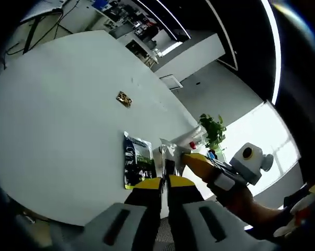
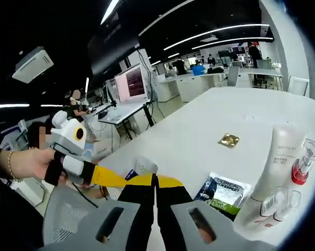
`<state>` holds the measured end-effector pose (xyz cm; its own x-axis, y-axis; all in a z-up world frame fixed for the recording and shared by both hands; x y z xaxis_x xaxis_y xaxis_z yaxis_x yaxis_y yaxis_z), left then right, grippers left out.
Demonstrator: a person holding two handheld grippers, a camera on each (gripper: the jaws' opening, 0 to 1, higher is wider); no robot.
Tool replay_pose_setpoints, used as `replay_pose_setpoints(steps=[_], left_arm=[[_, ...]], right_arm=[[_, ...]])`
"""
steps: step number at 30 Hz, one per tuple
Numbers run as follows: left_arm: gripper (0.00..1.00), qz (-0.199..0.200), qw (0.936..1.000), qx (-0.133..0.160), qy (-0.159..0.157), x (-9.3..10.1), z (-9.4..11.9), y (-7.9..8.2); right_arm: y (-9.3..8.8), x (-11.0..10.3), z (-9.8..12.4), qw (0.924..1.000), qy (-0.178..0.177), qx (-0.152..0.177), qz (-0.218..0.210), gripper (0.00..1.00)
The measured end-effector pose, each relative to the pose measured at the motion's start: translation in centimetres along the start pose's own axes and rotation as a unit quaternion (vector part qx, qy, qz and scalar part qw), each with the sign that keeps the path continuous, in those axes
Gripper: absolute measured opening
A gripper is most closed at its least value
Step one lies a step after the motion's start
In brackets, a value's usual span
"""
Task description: Arrange the skincare products in the storage area until every visible bottle or jar stands upright without overlapping.
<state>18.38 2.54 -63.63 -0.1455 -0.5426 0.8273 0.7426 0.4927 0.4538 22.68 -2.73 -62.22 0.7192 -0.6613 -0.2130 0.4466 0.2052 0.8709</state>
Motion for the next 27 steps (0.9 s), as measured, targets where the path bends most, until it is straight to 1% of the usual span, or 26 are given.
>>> replay_pose_setpoints(steps=[1, 2, 3, 5, 7, 8, 10, 13, 18, 20, 25, 27], left_arm=[[0.03, -0.003, 0.9998, 0.002, 0.022, -0.8, 0.0, 0.1], [0.03, -0.006, 0.9996, 0.001, 0.028, -1.0, 0.0, 0.1], [0.03, -0.008, 0.9992, -0.008, 0.038, -1.5, -0.1, -0.1], [0.03, 0.014, 0.9982, -0.009, 0.058, -2.4, -0.3, -0.2], [0.03, 0.026, 0.9970, -0.012, 0.072, -3.2, -0.3, -0.3], [0.03, 0.034, 0.9958, -0.007, 0.085, -3.8, -0.4, -0.2], [0.03, 0.032, 0.9949, -0.011, 0.095, -4.5, -0.6, -0.2], [0.03, 0.036, 0.9939, -0.018, 0.102, -5.2, -0.9, -0.5], [0.03, 0.056, 0.9928, -0.027, 0.103, -6.2, -1.5, -1.0], [0.03, 0.056, 0.9922, -0.031, 0.107, -6.3, -1.7, -1.3], [0.03, 0.065, 0.9903, -0.041, 0.116, -7.8, -2.2, -1.6], [0.03, 0.064, 0.9898, -0.043, 0.120, -8.1, -2.3, -1.6]], right_arm=[[-0.3, 0.0, -0.3, 1.0000, 0.000, -0.004, 0.003, 0.01], [-0.5, -0.1, -0.8, 0.9999, 0.000, -0.010, 0.004, 0.01], [-0.8, -0.1, -1.1, 0.9999, -0.001, -0.015, 0.006, 0.01], [-1.5, 0.1, -1.8, 0.9996, -0.005, -0.025, 0.015, 0.01], [-1.9, 0.1, -2.3, 0.9993, -0.007, -0.033, 0.017, 0.01], [-2.1, 0.1, -2.6, 0.9992, -0.007, -0.034, 0.018, 0.01], [-2.7, 0.1, -3.1, 0.9988, -0.008, -0.042, 0.022, 0.01], [-3.4, 0.6, -3.8, 0.9983, -0.010, -0.053, 0.023, 0.01], [-4.5, 1.3, -4.7, 0.9972, -0.014, -0.070, 0.022, 0.01], [-4.9, 1.5, -5.1, 0.9967, -0.013, -0.077, 0.023, 0.01], [-6.2, 2.0, -6.6, 0.9950, -0.014, -0.096, 0.024, 0.01], [-6.8, 2.2, -7.1, 0.9945, -0.013, -0.101, 0.024, 0.01]])
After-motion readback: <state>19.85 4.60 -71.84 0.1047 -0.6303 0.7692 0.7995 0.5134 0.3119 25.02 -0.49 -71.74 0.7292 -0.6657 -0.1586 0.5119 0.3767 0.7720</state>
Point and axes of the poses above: the point that each gripper's makers call its tool centre point, and the gripper's own axes: z roughly backward along the fingers, x roughly to its right, y roughly out of its top, the point moved 1 cm from there along z, roughly backward along the fingers, and after that the axes turned 7 degrees about -y, right-handed, at the moved point
